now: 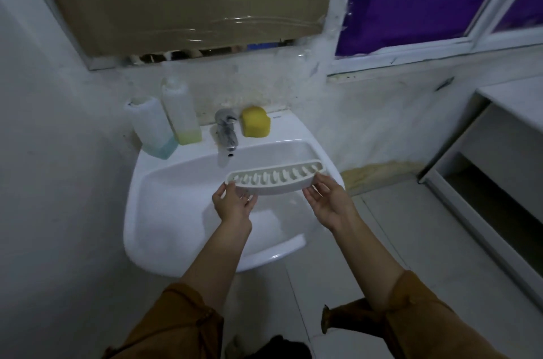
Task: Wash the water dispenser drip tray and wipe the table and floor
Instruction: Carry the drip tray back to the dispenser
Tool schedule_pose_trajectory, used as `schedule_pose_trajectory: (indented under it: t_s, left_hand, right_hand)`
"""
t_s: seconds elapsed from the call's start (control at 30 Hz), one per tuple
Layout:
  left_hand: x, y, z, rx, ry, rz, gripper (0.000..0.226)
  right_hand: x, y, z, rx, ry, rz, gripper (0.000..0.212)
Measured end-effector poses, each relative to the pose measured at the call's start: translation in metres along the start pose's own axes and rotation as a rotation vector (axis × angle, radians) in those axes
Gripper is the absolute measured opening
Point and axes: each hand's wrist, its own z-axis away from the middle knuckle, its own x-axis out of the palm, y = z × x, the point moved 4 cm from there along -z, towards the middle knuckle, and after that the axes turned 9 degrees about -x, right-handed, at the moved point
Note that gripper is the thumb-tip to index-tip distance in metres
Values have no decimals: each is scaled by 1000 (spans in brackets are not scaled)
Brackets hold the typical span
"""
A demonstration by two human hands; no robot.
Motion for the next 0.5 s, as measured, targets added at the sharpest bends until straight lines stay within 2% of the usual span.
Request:
schedule_pose_trajectory:
  t_s: [0.17,0.27,0.37,0.5]
  left_hand:
    - [33,-68,45,1,-93,-55,36]
    - [55,-121,75,-21,-154,-102,27]
    - [76,-175,101,-31,-215,-169,29]
    - [108,-245,132,-97,-286,-240,15]
  right_hand:
    - [-66,-63,32,-59,11,-4,9]
    - [-116,-105,54,-113,42,-28,14]
    - [-164,-143,79,-162,93,-55,12]
    - [-227,-192,113,-226,174,-112,13]
